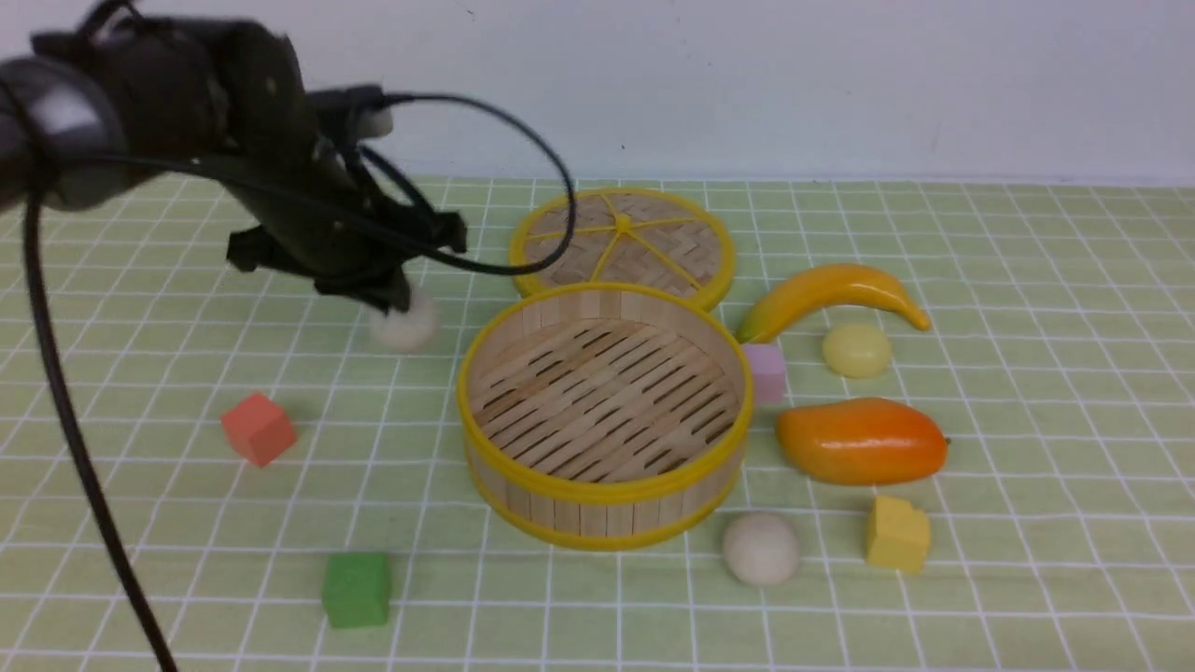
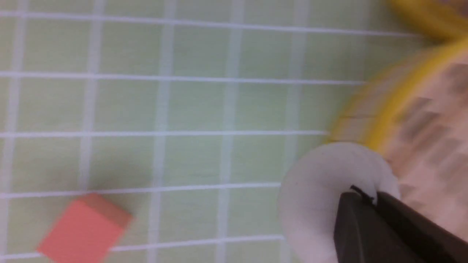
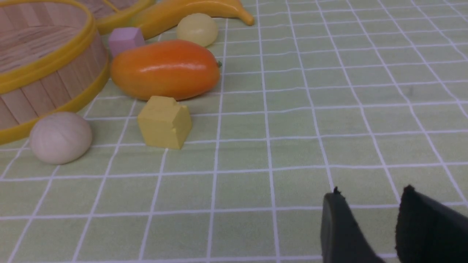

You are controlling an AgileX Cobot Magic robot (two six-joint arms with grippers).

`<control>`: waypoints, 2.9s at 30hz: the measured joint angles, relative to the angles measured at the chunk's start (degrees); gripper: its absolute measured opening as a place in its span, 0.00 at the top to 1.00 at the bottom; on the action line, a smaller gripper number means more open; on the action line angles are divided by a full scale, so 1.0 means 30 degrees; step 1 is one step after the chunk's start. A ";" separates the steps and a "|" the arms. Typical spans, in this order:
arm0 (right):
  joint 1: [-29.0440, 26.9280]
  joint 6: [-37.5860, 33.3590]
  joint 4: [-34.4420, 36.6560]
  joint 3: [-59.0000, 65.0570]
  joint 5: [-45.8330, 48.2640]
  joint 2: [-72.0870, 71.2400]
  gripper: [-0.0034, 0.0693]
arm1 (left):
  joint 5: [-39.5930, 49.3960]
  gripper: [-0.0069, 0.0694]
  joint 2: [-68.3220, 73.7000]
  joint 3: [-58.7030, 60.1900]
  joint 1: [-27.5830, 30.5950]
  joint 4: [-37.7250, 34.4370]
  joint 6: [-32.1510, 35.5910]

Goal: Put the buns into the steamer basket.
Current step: Use the left arm to put the steamed stuffed bun into the steamer, then use the right arm to grab a steamed stuffed bun

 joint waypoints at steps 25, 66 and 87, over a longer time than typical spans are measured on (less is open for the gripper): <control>0.0000 0.0000 0.0005 0.0000 0.0000 0.0000 0.62 | 0.1028 0.65 0.1937 0.0000 -0.3499 0.2219 -0.1130; 0.0000 0.0000 0.0005 0.0000 0.0000 0.0000 0.62 | 0.7655 0.75 -3.2851 1.4087 -0.3499 0.3088 -0.3699; 0.0000 0.0000 0.0005 0.0000 0.0000 0.0000 0.62 | 0.7655 0.72 -3.3080 1.4289 -0.3499 0.2452 -0.3773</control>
